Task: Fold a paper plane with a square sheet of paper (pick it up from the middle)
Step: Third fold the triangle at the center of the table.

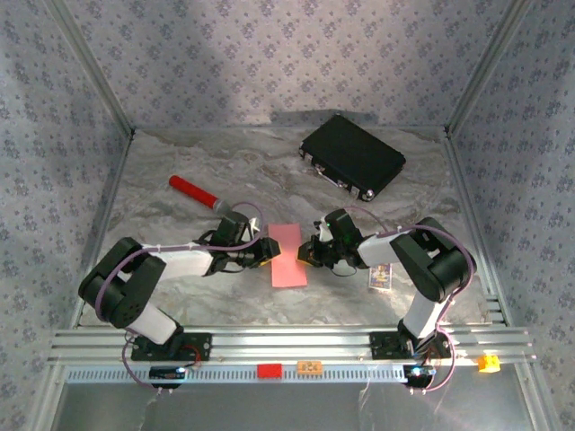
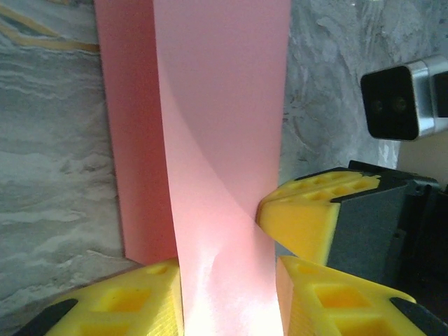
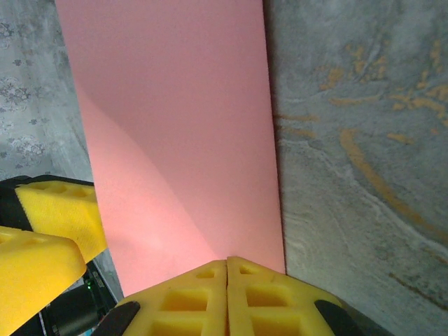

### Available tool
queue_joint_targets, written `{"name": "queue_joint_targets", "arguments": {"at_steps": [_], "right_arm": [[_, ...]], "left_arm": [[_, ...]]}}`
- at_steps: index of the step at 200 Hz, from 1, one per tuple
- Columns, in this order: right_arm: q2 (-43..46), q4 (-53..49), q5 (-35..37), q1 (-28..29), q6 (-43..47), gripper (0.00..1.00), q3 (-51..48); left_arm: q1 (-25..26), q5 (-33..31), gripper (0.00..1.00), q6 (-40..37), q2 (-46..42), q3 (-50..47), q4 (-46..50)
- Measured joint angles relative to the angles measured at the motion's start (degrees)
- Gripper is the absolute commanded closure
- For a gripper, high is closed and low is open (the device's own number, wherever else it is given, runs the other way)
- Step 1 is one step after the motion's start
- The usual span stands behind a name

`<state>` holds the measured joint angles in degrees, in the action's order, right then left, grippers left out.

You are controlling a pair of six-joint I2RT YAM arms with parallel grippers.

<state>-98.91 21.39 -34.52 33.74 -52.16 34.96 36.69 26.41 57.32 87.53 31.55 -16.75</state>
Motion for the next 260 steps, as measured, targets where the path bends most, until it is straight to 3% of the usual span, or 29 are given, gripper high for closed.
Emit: {"name": "queue_joint_targets", "arguments": {"at_steps": [111,177,212,260], "right_arm": [[0.7,1.4,-0.2,0.0,-0.6,0.81,-0.7],[3.7,-0.6,2.1,0.0,0.2,0.62,-1.0],[7.7,-4.0,5.2,0.5,2.5,0.47,-1.1],[17.6,-10.1,11.6,5.3,10.6,0.44,-1.1]], "left_arm": [[0.0,1.0,0.92,2.1,0.7,-1.1,-1.9],[0.0,1.1,0.95,2.5,0.7,-1.1,-2.6],[0.0,1.1,0.95,3.4,0.7,-1.1,-2.6],[0.0,1.0,0.95,4.3,0.7,-1.1,-2.6]]}}
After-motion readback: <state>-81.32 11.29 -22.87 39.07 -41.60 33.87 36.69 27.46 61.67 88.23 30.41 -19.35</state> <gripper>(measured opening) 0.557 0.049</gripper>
